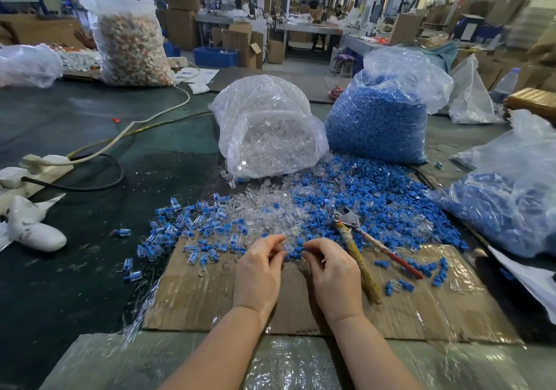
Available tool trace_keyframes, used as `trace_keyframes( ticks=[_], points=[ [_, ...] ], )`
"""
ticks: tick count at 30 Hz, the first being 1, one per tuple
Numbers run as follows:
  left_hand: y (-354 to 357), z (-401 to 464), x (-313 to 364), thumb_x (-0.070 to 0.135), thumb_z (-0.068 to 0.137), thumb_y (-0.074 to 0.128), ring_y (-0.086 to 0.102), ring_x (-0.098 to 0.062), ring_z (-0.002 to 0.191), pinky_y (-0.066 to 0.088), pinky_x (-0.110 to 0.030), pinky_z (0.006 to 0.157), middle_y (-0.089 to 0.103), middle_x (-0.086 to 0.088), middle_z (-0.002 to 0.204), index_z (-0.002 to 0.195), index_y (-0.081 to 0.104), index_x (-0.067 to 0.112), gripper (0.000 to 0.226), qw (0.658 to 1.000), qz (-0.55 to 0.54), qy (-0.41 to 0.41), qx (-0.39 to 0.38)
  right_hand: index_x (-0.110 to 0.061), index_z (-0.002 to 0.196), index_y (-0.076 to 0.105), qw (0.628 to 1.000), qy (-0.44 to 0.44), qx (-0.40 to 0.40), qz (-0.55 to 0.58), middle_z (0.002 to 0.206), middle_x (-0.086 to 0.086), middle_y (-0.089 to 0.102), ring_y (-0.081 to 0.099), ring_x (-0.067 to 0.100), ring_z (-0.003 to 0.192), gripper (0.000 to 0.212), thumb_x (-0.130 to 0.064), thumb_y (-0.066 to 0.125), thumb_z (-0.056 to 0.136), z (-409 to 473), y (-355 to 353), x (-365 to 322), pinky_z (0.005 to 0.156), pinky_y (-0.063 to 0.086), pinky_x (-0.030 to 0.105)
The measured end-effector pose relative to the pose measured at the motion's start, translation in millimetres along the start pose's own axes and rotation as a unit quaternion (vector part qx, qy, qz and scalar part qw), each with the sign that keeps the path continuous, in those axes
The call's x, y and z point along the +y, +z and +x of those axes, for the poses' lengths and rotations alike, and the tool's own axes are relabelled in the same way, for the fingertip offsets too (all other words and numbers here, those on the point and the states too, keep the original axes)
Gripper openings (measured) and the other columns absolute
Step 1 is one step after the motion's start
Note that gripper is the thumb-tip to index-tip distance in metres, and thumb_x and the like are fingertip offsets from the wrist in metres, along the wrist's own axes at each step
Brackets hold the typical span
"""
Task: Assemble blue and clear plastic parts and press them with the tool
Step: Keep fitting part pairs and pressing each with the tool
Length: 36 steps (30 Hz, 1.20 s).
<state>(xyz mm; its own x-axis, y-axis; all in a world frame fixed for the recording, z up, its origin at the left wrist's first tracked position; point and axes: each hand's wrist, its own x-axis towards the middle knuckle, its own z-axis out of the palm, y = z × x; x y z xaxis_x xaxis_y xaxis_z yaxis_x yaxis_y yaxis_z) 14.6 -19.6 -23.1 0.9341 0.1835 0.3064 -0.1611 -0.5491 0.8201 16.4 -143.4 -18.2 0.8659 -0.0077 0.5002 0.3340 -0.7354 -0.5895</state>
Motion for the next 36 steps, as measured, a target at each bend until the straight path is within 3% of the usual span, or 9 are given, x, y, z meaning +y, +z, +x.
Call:
trace_keyframes(
  ticks=[9, 14, 18, 22, 28, 36],
  points=[
    [-0.8, 1.2, 1.0, 0.012, 0.089, 0.059, 0.054, 0.007, 0.077, 0.039, 0.001, 0.069, 0.058, 0.017, 0.08, 0.092, 0.065, 0.021, 0.011, 1.0, -0.011, -0.01, -0.007, -0.012, 0.08, 0.062, 0.999, -0.001, -0.031, -0.008, 0.077, -0.004, 0.061, 0.054, 0.012, 0.074, 0.01, -0.019, 0.066, 0.086, -0.4, 1.9, 0.0, 0.066, 0.04, 0.022],
    [-1.3, 0.3, 1.2, 0.017, 0.092, 0.055, 0.059, 0.0, 0.074, 0.046, -0.009, 0.067, 0.065, 0.009, 0.079, 0.092, 0.063, 0.021, 0.008, 1.0, -0.004, -0.012, -0.015, -0.012, 0.075, 0.059, 0.999, -0.016, -0.023, -0.018, 0.074, -0.004, 0.058, 0.053, 0.014, 0.071, 0.012, -0.014, 0.068, 0.083, -0.5, 2.3, -0.9, 0.065, 0.039, 0.023],
    [-0.5, -1.4, 2.7, 0.018, 0.092, 0.055, 0.057, -0.001, 0.072, 0.044, -0.009, 0.065, 0.063, 0.012, 0.079, 0.093, 0.063, 0.021, 0.008, 0.999, 0.029, 0.024, -0.029, -0.012, 0.073, 0.058, 0.999, -0.021, -0.018, -0.029, 0.071, -0.003, 0.057, 0.052, 0.015, 0.067, 0.013, -0.013, 0.068, 0.082, -0.4, 2.8, -1.4, 0.062, 0.044, 0.028],
    [0.9, -2.6, 3.6, 0.017, 0.091, 0.055, 0.058, -0.004, 0.078, 0.047, -0.018, 0.074, 0.064, 0.01, 0.086, 0.097, 0.064, 0.02, 0.01, 0.998, 0.04, 0.046, -0.032, -0.011, 0.073, 0.059, 0.999, -0.029, -0.021, -0.036, 0.071, -0.002, 0.057, 0.053, 0.016, 0.067, 0.013, -0.013, 0.068, 0.082, -0.8, 2.8, -1.2, 0.061, 0.046, 0.03],
    [-0.2, -4.9, 3.7, 0.012, 0.091, 0.055, 0.055, -0.001, 0.076, 0.043, -0.006, 0.069, 0.06, 0.011, 0.085, 0.098, 0.063, 0.017, 0.012, 0.995, 0.046, 0.078, -0.039, -0.012, 0.074, 0.06, 0.998, -0.039, -0.024, -0.038, 0.072, -0.002, 0.059, 0.054, 0.016, 0.067, 0.013, -0.014, 0.069, 0.083, -1.4, 3.2, 0.3, 0.062, 0.047, 0.03],
    [-2.5, -0.2, 2.9, 0.012, 0.093, 0.053, 0.058, 0.003, 0.073, 0.045, -0.006, 0.066, 0.061, 0.014, 0.078, 0.087, 0.056, 0.03, 0.018, 0.997, -0.049, -0.018, -0.055, -0.015, 0.084, 0.063, 0.998, -0.061, -0.01, -0.017, 0.079, -0.007, 0.058, 0.05, 0.005, 0.072, 0.012, -0.018, 0.073, 0.079, -1.9, 2.7, -0.6, 0.066, 0.04, 0.016]
  ],
)
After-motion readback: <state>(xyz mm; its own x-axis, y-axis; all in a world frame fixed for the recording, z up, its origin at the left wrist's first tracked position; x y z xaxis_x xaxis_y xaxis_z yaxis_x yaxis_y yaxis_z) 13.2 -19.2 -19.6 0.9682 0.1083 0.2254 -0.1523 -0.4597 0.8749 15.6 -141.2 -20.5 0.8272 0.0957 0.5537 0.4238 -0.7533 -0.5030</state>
